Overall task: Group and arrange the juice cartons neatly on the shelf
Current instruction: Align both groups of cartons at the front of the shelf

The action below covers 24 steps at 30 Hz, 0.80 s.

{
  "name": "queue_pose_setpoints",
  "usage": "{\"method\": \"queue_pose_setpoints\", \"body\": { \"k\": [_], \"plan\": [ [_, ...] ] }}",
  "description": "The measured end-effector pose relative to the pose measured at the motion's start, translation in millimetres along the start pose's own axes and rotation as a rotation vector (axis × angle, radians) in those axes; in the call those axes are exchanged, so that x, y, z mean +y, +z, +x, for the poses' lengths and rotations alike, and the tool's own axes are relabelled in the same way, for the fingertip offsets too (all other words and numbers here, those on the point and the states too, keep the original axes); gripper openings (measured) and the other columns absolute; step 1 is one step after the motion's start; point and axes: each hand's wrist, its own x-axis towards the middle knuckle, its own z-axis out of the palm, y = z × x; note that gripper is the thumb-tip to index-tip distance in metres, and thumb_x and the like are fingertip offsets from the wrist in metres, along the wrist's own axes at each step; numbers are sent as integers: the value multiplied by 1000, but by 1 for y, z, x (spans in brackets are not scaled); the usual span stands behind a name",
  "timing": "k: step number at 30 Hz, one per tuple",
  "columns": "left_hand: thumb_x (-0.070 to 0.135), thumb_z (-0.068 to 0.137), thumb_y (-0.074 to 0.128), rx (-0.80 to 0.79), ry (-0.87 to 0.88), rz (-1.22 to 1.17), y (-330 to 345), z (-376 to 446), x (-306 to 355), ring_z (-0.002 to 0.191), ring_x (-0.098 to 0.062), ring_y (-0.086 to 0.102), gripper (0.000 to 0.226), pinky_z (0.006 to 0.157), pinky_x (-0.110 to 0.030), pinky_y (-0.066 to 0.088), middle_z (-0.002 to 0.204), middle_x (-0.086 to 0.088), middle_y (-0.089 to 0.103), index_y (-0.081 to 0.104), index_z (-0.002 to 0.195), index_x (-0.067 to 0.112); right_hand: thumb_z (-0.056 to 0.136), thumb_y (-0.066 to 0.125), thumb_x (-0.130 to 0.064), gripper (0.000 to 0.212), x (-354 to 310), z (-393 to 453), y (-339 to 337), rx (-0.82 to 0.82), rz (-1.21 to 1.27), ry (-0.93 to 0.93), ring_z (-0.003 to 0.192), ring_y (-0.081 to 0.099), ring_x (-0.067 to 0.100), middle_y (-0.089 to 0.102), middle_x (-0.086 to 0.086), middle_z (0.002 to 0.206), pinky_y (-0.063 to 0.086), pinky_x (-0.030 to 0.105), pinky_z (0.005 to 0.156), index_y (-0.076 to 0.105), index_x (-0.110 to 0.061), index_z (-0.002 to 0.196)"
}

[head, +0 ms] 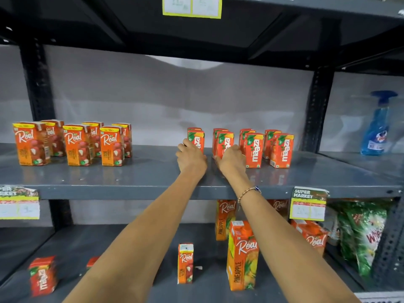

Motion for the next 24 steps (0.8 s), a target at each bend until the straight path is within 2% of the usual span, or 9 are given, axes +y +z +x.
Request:
{"method": "queue_pose_setpoints", "body": {
  "k": [11, 13, 16, 17, 21, 24],
  "plan": [
    [31, 86, 66, 36, -7, -57, -3, -7, -2, 124, -34, 44, 70, 101, -37, 41, 134, -19, 39, 26, 136, 1, 83, 66, -41, 68, 6, -7, -8, -53, 44, -42, 118, 55, 32, 54, 17, 129, 47, 37, 93, 39, -1, 130],
    [33, 86, 66, 24, -8, -56, -3, -7, -2, 125, -34, 44, 72, 102, -38, 40, 134, -19, 39, 26, 136, 1, 83, 67, -41, 70, 15, -12, -18, 10, 72, -5, 119, 54, 32, 52, 17, 130, 47, 36, 93, 38, -1, 132],
    [34, 87, 65, 14, -4, -45, -2, -7, -3, 127, -32, 42, 72, 103, -37, 39, 136, -18, 38, 24, 138, 3, 81, 72, -32, 75, 34, -15, -34, 230, 94, 110, 125, 49, 32, 43, 17, 137, 45, 35, 98, 31, -1, 136],
    [34, 87, 64, 12, -6, -43, -2, -7, -3, 128, -32, 42, 72, 104, -37, 39, 137, -18, 38, 24, 139, 3, 80, 73, -31, 79, 39, -13, -38, 247, 77, 148, 126, 47, 33, 40, 18, 139, 44, 36, 99, 28, -2, 138],
    [33, 88, 63, -1, -17, -64, -5, -9, -1, 129, -34, 40, 72, 105, -39, 38, 139, -19, 36, 22, 139, 3, 78, 74, -33, 91, 48, 4, -40, 77, 3, 218, 130, 43, 36, 35, 20, 143, 41, 40, 103, 19, -1, 143],
    [33, 89, 63, -4, -16, -68, -5, -10, -2, 129, -34, 39, 72, 105, -39, 38, 139, -19, 35, 22, 140, 3, 79, 73, -31, 79, 50, 14, -37, 64, 14, 186, 125, 49, 35, 46, 19, 137, 45, 40, 99, 30, 0, 138]
  ]
}}
